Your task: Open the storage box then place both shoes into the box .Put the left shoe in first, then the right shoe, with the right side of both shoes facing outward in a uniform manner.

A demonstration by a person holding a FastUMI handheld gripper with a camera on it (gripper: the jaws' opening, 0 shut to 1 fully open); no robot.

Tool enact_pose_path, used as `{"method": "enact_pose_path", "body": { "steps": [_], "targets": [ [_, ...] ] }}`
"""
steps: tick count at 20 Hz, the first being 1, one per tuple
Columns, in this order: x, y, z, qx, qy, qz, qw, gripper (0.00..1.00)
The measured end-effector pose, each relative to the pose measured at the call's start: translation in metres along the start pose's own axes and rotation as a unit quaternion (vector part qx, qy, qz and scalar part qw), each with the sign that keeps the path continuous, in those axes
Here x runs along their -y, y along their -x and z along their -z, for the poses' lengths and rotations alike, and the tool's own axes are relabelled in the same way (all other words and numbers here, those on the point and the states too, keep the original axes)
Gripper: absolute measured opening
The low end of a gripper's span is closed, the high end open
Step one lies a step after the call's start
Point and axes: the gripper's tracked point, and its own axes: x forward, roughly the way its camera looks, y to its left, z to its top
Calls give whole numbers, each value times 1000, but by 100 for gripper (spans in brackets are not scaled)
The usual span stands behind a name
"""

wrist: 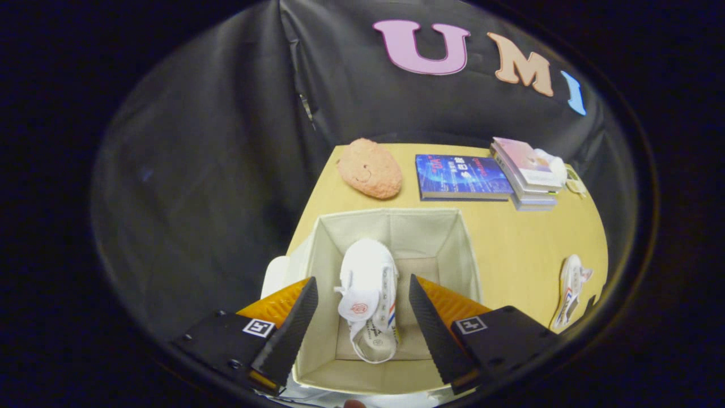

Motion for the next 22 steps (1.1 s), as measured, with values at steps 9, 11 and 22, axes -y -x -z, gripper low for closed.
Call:
{"method": "enact_pose_path", "body": {
  "steps": [9,11,22],
  "targets": [
    [126,81,-43,76,28,115,990,100],
    [164,98,-42,80,22,149,985,100],
    [396,102,59,-52,8,342,938,95]
  ]
}}
